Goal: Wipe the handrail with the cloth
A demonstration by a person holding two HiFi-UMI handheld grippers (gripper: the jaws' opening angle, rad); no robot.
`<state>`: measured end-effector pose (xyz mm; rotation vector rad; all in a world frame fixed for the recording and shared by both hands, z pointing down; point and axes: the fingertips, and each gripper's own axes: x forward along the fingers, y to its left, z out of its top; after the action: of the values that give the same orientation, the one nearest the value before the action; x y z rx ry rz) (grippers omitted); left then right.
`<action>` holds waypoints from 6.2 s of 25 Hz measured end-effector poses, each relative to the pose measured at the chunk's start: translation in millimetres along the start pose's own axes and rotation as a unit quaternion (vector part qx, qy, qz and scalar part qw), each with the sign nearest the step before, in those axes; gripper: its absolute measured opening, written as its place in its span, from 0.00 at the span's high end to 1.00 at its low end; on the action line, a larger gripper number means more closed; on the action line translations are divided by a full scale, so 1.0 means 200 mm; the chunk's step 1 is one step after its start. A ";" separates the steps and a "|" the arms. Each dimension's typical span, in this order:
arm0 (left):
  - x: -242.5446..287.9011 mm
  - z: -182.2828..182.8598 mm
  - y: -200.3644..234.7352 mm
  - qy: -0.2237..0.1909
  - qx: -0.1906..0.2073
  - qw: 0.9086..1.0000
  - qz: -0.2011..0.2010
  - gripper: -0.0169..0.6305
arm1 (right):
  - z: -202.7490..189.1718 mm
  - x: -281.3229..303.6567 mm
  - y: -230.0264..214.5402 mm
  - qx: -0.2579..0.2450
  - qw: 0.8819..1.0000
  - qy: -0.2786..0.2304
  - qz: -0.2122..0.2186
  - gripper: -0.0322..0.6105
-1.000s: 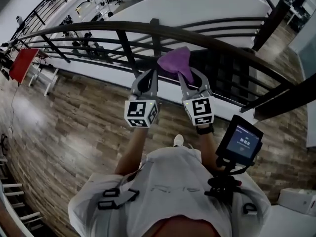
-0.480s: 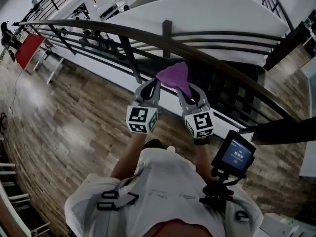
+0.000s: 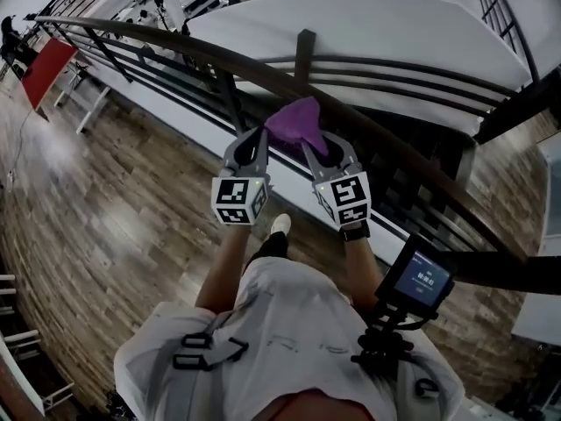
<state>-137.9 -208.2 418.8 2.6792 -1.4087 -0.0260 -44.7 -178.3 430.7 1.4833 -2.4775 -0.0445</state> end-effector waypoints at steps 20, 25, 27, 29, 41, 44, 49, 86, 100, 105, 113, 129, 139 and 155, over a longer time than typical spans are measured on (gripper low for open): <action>0.44 -0.07 0.94 0.024 -0.063 0.994 0.086 0.98 | -0.01 1.87 -0.11 -0.130 0.953 0.212 0.173 0.81; 0.39 -0.09 0.97 0.026 -0.072 0.992 0.104 0.98 | -0.14 2.06 -0.05 -0.149 0.934 0.266 0.186 0.82; 0.37 -0.11 0.98 0.028 -0.074 0.990 0.113 0.98 | -0.14 2.08 -0.08 -0.124 0.936 0.285 0.165 0.82; 0.37 -0.13 1.01 0.030 -0.076 0.989 0.120 0.98 | -0.14 2.09 -0.08 -0.108 0.937 0.289 0.163 0.82; 0.51 -0.06 0.80 0.016 -0.062 0.994 0.093 0.97 | -0.22 1.85 -0.16 -0.105 0.928 0.293 0.203 0.83; 0.54 -0.07 0.73 0.022 -0.059 0.994 0.084 0.97 | -0.23 1.80 -0.18 -0.105 0.929 0.290 0.203 0.83; 0.52 0.01 0.65 -0.005 -0.068 0.995 0.078 0.98 | -0.25 1.73 -0.20 -0.105 0.929 0.291 0.201 0.83; 0.57 0.00 -0.03 0.007 -0.005 0.999 0.046 0.98 | -0.45 0.87 -0.46 -0.049 0.937 0.269 0.216 0.83; 0.69 0.06 -0.18 0.000 0.009 1.000 0.000 0.98 | -0.53 0.56 -0.57 -0.030 0.937 0.273 0.214 0.83; 0.73 0.05 -0.27 0.005 0.014 1.000 -0.021 0.98 | -0.56 0.45 -0.62 -0.021 0.938 0.274 0.210 0.83; 0.78 0.05 -0.44 0.012 0.020 0.998 -0.058 0.98 | -0.61 0.27 -0.70 -0.003 0.941 0.282 0.189 0.83; 0.91 -0.03 -0.65 0.033 0.031 0.992 -0.121 0.98 | -0.69 0.07 -0.79 -0.002 0.939 0.302 0.164 0.83; 0.93 -0.04 -0.90 0.036 0.037 0.985 -0.162 0.98 | -0.74 -0.21 -0.90 0.024 0.941 0.306 0.140 0.83; 1.02 0.00 -1.41 0.024 0.040 0.964 -0.263 0.98 | -0.84 -0.62 -1.07 0.046 0.945 0.318 0.064 0.83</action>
<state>209.4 -218.3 395.8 3.0128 -0.6617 0.0504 235.0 -155.4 535.1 1.1255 -2.0477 0.5007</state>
